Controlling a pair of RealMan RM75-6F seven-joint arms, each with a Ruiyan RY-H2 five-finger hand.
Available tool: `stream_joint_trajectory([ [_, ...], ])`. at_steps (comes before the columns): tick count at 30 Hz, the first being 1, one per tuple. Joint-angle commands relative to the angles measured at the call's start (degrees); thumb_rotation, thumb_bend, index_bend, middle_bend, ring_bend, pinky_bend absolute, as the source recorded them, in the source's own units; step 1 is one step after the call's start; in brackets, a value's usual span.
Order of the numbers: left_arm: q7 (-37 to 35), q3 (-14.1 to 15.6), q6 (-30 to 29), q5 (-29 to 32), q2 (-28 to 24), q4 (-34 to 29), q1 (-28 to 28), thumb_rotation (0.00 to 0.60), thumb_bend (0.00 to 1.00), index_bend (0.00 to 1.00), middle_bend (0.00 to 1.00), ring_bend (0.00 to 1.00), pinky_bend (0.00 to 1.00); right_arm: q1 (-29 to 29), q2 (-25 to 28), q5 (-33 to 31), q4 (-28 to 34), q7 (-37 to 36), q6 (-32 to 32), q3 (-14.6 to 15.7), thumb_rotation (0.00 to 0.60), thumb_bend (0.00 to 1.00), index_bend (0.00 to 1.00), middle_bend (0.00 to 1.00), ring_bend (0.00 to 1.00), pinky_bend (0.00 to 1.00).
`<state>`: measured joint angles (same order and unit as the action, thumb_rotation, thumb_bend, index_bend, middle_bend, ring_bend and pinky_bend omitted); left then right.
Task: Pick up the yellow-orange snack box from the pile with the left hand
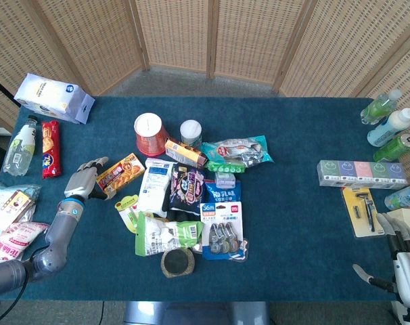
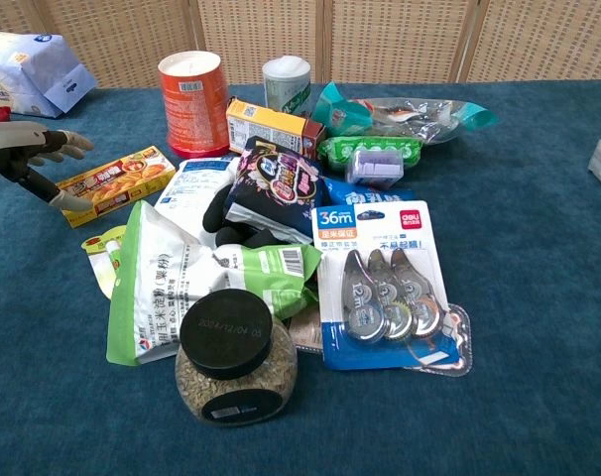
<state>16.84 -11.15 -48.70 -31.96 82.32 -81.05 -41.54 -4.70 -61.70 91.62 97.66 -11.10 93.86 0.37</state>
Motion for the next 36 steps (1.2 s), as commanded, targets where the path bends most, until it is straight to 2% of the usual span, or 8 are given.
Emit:
stream_joint_trajectory([
  [1, -0.4, -0.4, -0.7, -0.4, 1.6, 1.4, -0.4, 0.545, 0.29, 0.00, 0.10, 0.07, 0.00, -0.2, 0.0, -0.2, 0.0, -0.4, 0.2, 0.0, 0.597, 0.15, 0.00, 0.00, 0.00, 0.00],
  [7, 0.4, -0.4, -2.1, -1.5, 4.1, 3.4, -1.0, 0.600, 0.30, 0.06, 0.17, 0.25, 0.02, -0.3, 0.8, -0.2, 0.4, -1.2, -0.2, 0.2, 0.595, 0.15, 0.00, 0.00, 0.00, 0.00],
  [9, 0.7, -0.5, -2.9, -1.9, 4.7, 3.7, -1.0, 0.600, 0.32, 0.12, 0.23, 0.34, 0.11, -0.6, 0.9, -0.1, 0.5, -1.9, 0.4, 0.1, 0.594, 0.15, 0.00, 0.00, 0.00, 0.00],
  [12, 1.8, -0.3, -4.2, -2.3, 5.0, 3.8, -1.0, 0.600, 0.38, 0.19, 0.30, 0.45, 0.31, -0.9, 1.1, 0.4, 0.4, -2.7, 1.2, 0.1, 0.595, 0.15, 0.00, 0.00, 0.00, 0.00],
  [15, 2.4, -0.4, -5.3, -2.4, 4.5, 3.1, -0.6, 0.600, 0.43, 0.25, 0.33, 0.52, 0.39, -1.3, 1.5, 0.3, 0.3, -3.7, 1.7, 0.2, 0.596, 0.15, 0.00, 0.00, 0.00, 0.00],
  [22, -2.6, -2.3, -9.1, -7.2, -1.5, -4.8, 3.0, 0.600, 0.43, 0.31, 0.37, 0.54, 0.43, -1.6, 1.4, 0.6, 0.0, -3.6, 2.3, -0.1, 0.593, 0.15, 0.00, 0.00, 0.00, 0.00],
  [29, -10.5, -3.8, -18.4, -19.4, -11.4, -18.6, 9.8, 0.600, 0.43, 0.33, 0.39, 0.54, 0.42, -0.5, 0.0, 0.8, -1.2, -4.2, 0.7, -0.4, 0.596, 0.15, 0.00, 0.00, 0.00, 0.00],
  [36, -16.5, -5.3, -26.7, -30.7, -17.7, -26.7, 14.5, 0.600, 0.42, 0.36, 0.42, 0.53, 0.39, 0.9, -2.0, 0.7, -2.8, -4.5, -1.4, -0.7, 0.596, 0.15, 0.00, 0.00, 0.00, 0.00],
])
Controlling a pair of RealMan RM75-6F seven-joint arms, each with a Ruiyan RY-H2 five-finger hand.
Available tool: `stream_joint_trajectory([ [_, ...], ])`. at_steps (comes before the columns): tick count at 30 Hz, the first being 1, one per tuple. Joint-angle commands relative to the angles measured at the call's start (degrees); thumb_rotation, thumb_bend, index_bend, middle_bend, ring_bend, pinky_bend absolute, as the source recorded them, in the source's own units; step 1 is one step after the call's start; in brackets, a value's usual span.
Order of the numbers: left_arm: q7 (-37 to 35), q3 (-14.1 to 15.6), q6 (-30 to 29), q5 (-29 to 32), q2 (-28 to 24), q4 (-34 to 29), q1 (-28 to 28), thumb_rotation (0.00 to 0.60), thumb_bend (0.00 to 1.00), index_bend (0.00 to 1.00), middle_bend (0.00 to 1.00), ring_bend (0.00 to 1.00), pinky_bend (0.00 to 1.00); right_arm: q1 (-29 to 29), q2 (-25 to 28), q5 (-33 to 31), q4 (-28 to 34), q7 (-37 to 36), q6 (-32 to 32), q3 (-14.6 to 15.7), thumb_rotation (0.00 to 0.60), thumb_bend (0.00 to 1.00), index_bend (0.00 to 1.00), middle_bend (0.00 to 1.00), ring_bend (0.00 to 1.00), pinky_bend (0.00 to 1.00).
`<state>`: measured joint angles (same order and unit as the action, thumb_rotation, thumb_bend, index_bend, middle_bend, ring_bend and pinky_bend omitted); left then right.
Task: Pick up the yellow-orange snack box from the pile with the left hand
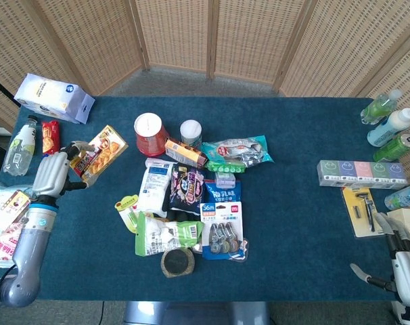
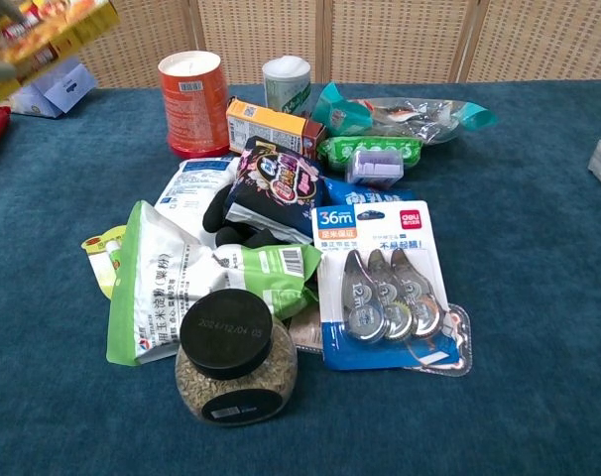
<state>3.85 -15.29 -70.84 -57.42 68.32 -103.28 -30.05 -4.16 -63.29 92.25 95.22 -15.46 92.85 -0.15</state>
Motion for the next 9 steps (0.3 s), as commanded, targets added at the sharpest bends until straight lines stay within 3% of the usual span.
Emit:
stream_joint_trajectory([
  [1, -4.0, -1.4, -5.4, -6.3, -4.1, -5.1, 3.4, 0.600, 0.41, 0.36, 0.42, 0.53, 0.39, 0.4, -0.6, 0.1, -0.6, -0.3, -0.4, -0.2, 0.597, 0.15, 0.00, 0.00, 0.00, 0.00],
  [9, -6.5, -1.9, -7.7, -10.5, -5.9, -9.3, 5.2, 0.600, 0.40, 0.35, 0.41, 0.53, 0.37, 1.0, -1.8, -0.3, -2.2, -0.6, -1.2, -0.4, 0.595, 0.15, 0.00, 0.00, 0.00, 0.00],
])
